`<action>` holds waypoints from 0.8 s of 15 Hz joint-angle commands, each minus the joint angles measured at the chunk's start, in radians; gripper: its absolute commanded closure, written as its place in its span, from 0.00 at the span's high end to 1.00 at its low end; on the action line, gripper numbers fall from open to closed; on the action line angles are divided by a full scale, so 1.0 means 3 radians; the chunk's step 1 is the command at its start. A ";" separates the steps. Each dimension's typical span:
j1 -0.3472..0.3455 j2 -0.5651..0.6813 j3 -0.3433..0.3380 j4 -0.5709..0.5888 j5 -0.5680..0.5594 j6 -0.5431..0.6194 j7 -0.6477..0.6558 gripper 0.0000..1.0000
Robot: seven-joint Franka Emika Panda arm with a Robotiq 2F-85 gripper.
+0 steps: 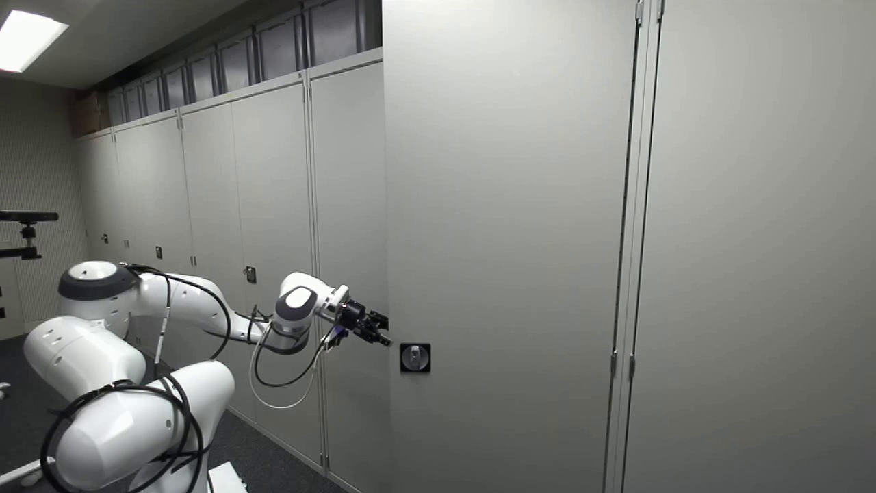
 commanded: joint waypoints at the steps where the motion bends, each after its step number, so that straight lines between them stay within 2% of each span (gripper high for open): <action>1: 0.0143 0.0018 -0.0140 -0.0200 0.0079 0.0043 -0.0173 1.00; 12: 0.0221 0.0039 -0.0197 -0.0318 0.0116 0.0019 -0.0183 1.00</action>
